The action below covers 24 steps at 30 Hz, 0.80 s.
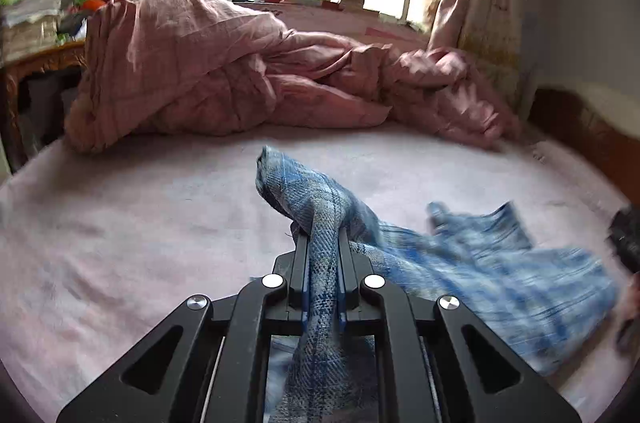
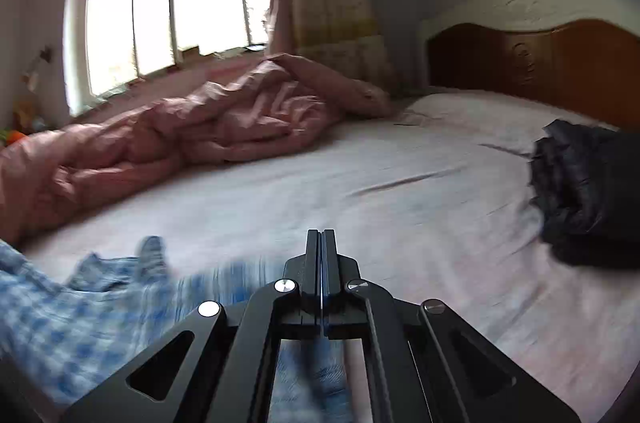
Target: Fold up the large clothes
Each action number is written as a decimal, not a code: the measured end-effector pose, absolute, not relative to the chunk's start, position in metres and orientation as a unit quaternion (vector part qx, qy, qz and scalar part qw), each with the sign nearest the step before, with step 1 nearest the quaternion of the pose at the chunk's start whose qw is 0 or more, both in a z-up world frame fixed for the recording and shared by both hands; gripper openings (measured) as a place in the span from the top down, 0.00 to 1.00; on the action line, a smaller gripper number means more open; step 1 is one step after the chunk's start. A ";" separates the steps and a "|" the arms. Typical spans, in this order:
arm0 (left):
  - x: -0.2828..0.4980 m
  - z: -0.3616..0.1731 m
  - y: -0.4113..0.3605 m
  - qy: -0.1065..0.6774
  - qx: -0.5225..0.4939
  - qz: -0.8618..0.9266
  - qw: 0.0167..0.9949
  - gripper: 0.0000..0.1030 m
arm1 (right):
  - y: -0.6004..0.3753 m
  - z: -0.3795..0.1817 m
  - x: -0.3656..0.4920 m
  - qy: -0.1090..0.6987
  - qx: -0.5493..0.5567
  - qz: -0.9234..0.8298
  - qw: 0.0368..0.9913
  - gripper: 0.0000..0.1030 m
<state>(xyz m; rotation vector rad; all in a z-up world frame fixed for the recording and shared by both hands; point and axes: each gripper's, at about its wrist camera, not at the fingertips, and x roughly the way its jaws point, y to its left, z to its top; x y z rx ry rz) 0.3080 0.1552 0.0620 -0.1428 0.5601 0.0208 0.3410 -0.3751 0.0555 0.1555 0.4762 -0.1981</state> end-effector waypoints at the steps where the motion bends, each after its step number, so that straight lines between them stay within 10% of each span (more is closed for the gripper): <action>1: 0.316 0.051 0.154 0.293 -0.058 0.022 0.954 0.91 | -0.380 0.048 0.347 0.256 0.086 -0.096 0.958 1.00; 10: 0.309 0.035 0.153 0.322 -0.027 0.093 0.942 0.68 | -0.368 0.050 0.333 0.285 0.105 -0.037 0.952 0.97; 14: 0.268 0.054 0.136 0.285 -0.021 0.054 0.957 0.49 | -0.337 0.057 0.305 0.283 0.079 0.006 0.956 0.50; 16: 0.253 0.064 0.124 0.272 -0.021 0.030 0.962 0.42 | -0.320 0.061 0.295 0.284 0.077 0.030 0.955 0.49; 21: 0.240 0.067 0.085 0.290 -0.028 -0.065 0.954 0.40 | -0.269 0.062 0.277 0.310 0.088 0.115 0.940 0.44; 24: 0.251 0.050 0.070 0.329 -0.070 -0.088 0.938 0.55 | -0.243 0.048 0.280 0.345 0.093 0.189 0.915 0.45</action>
